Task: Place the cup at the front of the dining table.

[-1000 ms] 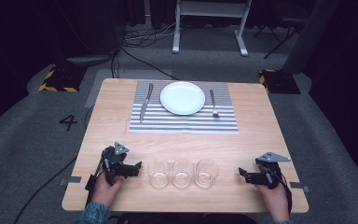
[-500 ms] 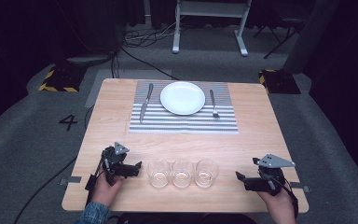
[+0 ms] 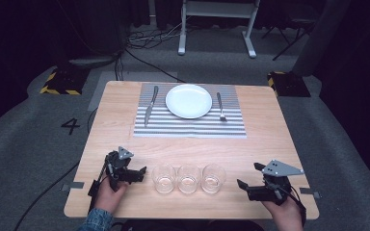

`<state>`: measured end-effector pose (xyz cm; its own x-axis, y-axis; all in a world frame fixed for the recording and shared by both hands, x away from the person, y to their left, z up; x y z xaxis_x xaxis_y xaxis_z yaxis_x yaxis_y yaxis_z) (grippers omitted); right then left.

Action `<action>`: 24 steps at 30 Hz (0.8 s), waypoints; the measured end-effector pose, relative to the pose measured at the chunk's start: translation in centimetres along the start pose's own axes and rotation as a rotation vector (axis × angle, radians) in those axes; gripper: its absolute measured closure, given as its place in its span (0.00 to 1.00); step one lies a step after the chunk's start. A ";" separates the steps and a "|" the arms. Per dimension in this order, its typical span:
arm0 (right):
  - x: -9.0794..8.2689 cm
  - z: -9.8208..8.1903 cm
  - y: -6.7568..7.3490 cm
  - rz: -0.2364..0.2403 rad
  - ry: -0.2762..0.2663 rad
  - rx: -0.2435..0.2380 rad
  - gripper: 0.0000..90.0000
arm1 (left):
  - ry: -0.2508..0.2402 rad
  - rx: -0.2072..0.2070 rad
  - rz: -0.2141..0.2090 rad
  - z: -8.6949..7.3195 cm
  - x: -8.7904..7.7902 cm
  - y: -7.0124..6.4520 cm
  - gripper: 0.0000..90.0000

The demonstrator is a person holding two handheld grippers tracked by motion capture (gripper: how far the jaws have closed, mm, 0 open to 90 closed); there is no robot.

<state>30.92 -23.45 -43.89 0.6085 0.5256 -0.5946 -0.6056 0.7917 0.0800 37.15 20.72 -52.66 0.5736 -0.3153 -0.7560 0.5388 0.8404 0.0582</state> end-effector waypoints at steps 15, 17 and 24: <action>2.5 1.8 3.3 0.137 0.010 -0.072 0.13 | 0.001 -0.001 0.001 0.0 0.0 0.0 0.00; 2.7 1.8 3.4 0.141 0.012 -0.077 0.13 | 0.001 -0.001 0.002 0.0 0.0 0.0 0.00; 4.8 2.3 4.8 0.191 0.035 -0.108 0.12 | 0.001 -0.001 0.002 0.0 0.0 0.0 0.00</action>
<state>32.16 -16.44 -44.49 0.4604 0.6503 -0.6042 -0.7607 0.6399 0.1091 37.11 20.72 -52.67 0.5742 -0.3133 -0.7564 0.5371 0.8414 0.0592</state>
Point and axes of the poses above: each handheld gripper's, and its own axes: x roughly forward along the jaws, z roughly out of its top, y roughly to its left, the point moved 3 cm from there along x, roughly forward along the jaws, and after that the axes turned 7 degrees about x, right-handed, at the moved point
